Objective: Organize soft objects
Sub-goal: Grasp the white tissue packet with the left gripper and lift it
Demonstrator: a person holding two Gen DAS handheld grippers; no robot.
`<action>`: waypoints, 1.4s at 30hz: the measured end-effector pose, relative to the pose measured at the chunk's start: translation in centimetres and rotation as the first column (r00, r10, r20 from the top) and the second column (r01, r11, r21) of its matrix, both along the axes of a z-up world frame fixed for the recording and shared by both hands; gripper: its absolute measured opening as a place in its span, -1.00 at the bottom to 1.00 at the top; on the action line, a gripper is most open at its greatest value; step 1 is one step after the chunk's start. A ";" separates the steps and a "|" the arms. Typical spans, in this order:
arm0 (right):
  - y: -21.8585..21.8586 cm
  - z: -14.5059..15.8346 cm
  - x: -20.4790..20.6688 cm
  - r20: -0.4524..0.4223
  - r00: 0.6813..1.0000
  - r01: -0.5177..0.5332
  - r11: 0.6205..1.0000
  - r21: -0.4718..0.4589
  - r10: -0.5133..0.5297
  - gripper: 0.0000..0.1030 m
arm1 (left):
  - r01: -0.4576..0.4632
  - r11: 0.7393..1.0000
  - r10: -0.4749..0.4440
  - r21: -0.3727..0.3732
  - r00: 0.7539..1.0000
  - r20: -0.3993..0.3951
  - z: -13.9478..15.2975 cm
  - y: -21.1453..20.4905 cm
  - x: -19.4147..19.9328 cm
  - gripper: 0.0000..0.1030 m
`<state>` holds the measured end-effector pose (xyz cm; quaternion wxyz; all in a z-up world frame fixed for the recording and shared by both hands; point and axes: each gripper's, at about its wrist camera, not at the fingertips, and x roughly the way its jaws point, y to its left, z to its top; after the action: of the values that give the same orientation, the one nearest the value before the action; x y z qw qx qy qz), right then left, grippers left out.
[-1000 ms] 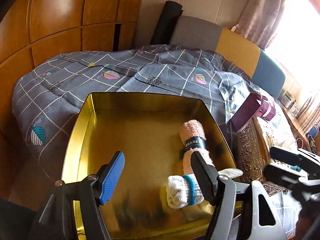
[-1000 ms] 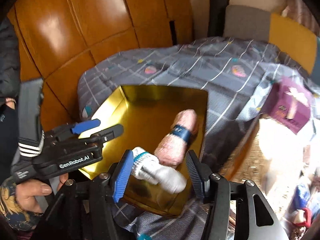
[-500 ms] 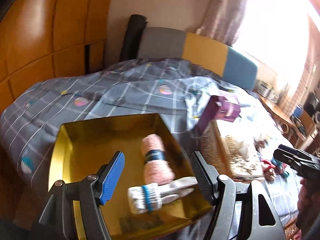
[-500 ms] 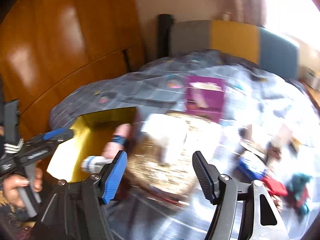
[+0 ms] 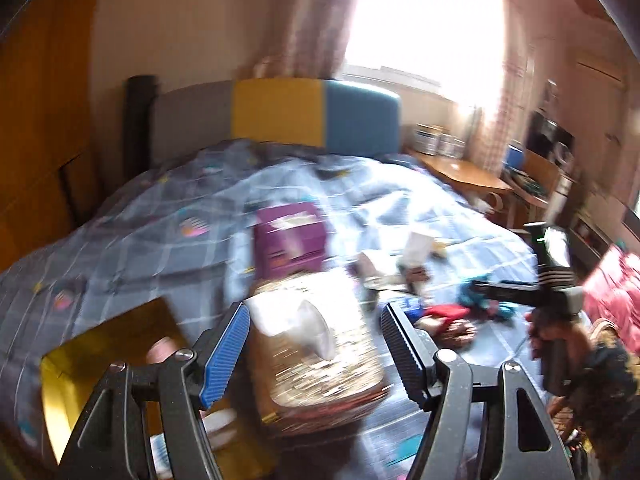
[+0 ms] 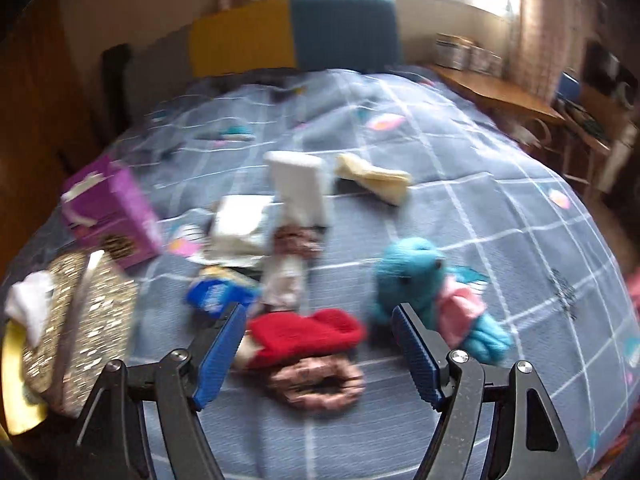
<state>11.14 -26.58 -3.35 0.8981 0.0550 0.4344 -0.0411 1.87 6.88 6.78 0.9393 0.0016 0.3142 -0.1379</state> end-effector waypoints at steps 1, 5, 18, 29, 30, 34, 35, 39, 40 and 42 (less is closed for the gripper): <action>-1.0 -0.3 0.1 -0.003 1.000 0.030 1.000 0.002 -0.030 0.48 | 0.019 1.000 -0.019 0.009 1.000 -0.004 0.4 -1.2 0.6 0.35; -4.0 -0.9 0.0 -0.003 0.988 0.152 0.986 0.068 -0.152 0.48 | 0.070 0.996 -0.067 0.051 0.995 -0.067 0.4 -6.6 4.3 0.49; -6.5 -0.1 -0.9 0.041 0.973 0.213 0.949 0.232 -0.228 0.51 | 0.024 0.990 0.026 0.137 0.936 -0.352 -8.2 -15.9 16.9 0.58; -7.0 -0.8 -0.7 0.008 0.979 0.189 0.922 0.337 -0.204 0.56 | 0.063 0.974 0.037 0.218 0.903 -0.427 -13.2 -20.0 24.4 0.61; -7.1 -0.8 -0.7 0.006 0.978 0.192 0.920 0.341 -0.206 0.56 | 0.069 0.973 0.036 0.222 0.898 -0.438 -13.5 -20.2 24.9 0.61; -7.3 -0.9 -0.7 0.000 0.977 0.197 0.913 0.356 -0.211 0.56 | 0.068 0.970 0.047 0.232 0.889 -0.456 -14.9 -20.4 26.4 0.61; -7.4 -0.9 -0.7 -0.003 0.978 0.198 0.914 0.355 -0.211 0.56 | 0.065 0.969 0.054 0.238 0.887 -0.459 -15.3 -20.4 26.6 0.61; -7.3 -1.0 -0.6 -0.007 0.978 0.199 0.917 0.346 -0.209 0.57 | 0.054 0.974 0.057 0.219 0.881 -0.471 -16.3 -20.3 27.6 0.55; -7.3 -1.1 -0.6 -0.006 0.978 0.198 0.918 0.343 -0.209 0.56 | 0.064 0.979 0.038 0.194 0.876 -0.482 -16.5 -20.3 27.7 0.24; -7.2 -1.1 -0.5 -0.002 0.978 0.199 0.922 0.333 -0.210 0.56 | 0.070 0.977 0.038 0.204 0.874 -0.484 -16.7 -20.4 27.7 -0.12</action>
<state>10.61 -33.77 -4.40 0.8739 0.2510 0.4119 -0.0599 29.61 -13.57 -9.92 0.8235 0.0712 0.5526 -0.1070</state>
